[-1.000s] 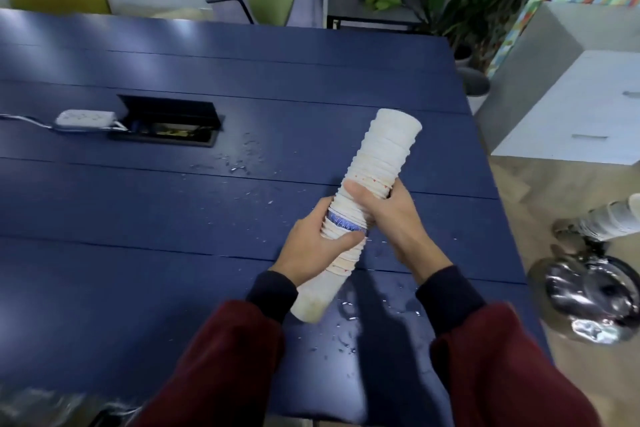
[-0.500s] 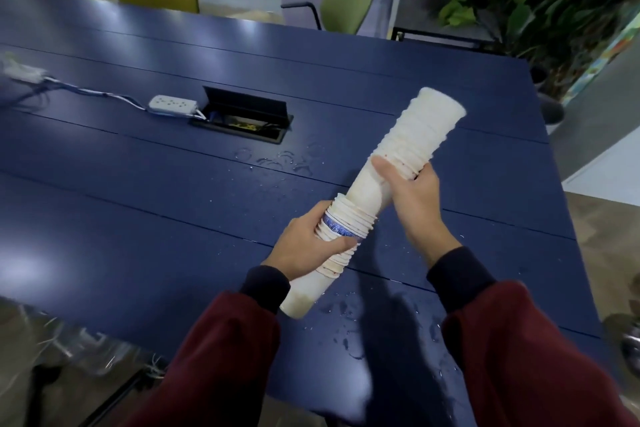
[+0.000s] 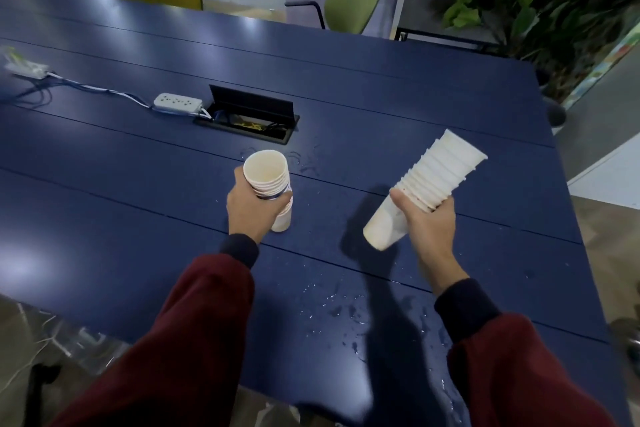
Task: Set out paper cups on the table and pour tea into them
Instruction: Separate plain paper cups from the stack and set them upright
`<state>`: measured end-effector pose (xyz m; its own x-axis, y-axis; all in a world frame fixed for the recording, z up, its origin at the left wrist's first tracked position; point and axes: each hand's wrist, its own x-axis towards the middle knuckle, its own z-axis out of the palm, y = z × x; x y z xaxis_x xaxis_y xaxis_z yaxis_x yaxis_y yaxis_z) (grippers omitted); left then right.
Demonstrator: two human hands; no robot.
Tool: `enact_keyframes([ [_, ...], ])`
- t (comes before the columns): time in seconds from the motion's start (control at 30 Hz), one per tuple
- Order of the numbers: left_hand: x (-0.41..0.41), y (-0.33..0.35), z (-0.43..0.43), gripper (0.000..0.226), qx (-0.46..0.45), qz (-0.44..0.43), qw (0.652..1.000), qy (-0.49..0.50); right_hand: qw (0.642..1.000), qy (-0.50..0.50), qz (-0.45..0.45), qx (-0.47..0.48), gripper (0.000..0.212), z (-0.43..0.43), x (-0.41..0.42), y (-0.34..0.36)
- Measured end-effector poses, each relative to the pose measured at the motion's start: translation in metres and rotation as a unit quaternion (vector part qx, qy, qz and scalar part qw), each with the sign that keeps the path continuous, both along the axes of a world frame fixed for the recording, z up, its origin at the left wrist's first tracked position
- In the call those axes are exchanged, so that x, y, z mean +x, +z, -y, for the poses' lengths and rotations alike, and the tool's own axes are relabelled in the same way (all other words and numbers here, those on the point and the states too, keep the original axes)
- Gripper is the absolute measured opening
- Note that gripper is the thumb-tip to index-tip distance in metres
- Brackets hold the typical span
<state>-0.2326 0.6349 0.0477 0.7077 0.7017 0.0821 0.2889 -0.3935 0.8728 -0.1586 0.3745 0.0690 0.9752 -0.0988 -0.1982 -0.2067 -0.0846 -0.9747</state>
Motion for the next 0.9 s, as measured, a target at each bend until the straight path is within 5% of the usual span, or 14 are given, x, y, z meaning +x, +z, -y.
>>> enact_keyframes([
  [0.43, -0.005, -0.03, -0.034, 0.087, -0.068, -0.007, 0.995, -0.068, 0.999, 0.023, -0.024, -0.039, 0.072, -0.047, -0.033, -0.026],
  [0.57, -0.017, -0.056, -0.036, 0.102, -0.102, -0.187, 0.977, -0.028, 0.999, 0.032, -0.026, -0.032, 0.073, -0.06, -0.042, -0.026],
  [0.63, -0.025, -0.062, -0.025, 0.082, -0.15, -0.29, 0.944, -0.056, 0.998, 0.046, -0.034, -0.038, 0.074, -0.061, -0.047, -0.028],
  [0.73, -0.025, -0.046, 0.01, 0.058, -0.274, -0.191, 0.917, -0.218, 0.992, 0.1, -0.062, -0.039, 0.08, -0.058, -0.055, -0.03],
  [0.9, -0.001, -0.006, 0.063, 0.067, -0.452, -0.065, 0.841, -0.289, 0.975, 0.197, -0.101, -0.014, 0.069, -0.047, -0.069, -0.017],
])
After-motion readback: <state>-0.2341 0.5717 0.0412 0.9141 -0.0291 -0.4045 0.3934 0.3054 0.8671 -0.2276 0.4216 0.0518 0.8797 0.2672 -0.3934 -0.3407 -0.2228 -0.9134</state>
